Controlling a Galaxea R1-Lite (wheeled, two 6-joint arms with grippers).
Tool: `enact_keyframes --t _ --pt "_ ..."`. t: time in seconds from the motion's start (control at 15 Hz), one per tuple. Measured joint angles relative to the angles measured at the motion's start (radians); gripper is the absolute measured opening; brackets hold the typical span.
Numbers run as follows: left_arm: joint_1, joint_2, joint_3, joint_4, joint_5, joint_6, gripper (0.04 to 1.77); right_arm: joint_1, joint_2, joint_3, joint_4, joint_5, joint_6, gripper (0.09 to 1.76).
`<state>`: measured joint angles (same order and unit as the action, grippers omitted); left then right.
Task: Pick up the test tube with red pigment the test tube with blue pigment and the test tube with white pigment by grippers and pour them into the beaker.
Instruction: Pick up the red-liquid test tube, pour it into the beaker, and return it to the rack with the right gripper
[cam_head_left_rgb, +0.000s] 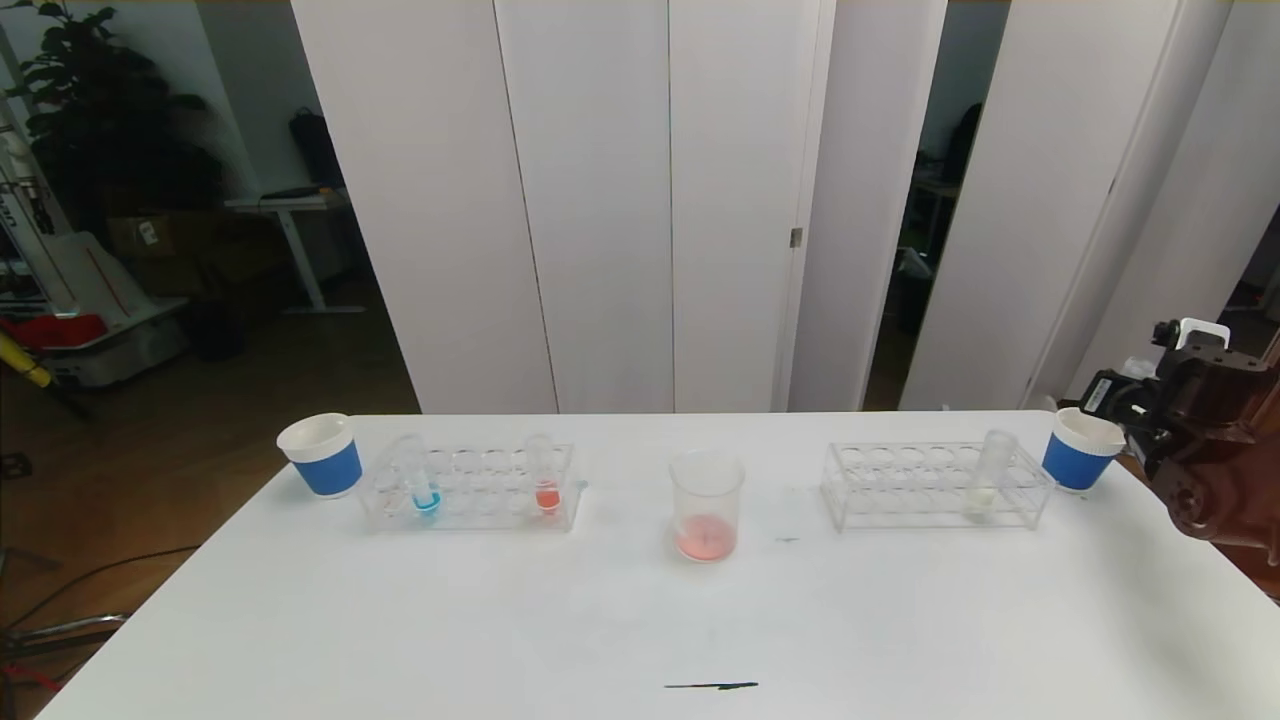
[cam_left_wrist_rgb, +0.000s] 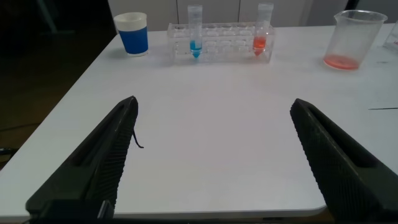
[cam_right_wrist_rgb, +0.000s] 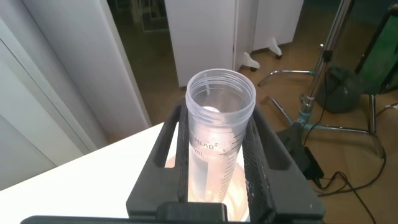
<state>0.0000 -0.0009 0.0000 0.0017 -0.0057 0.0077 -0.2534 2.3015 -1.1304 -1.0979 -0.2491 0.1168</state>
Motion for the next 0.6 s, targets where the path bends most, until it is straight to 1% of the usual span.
enact_keyframes --t 0.6 --pt "0.0 0.0 0.0 0.0 0.0 0.0 1.75 -0.004 0.036 0.011 0.0 0.002 -0.011 0.58"
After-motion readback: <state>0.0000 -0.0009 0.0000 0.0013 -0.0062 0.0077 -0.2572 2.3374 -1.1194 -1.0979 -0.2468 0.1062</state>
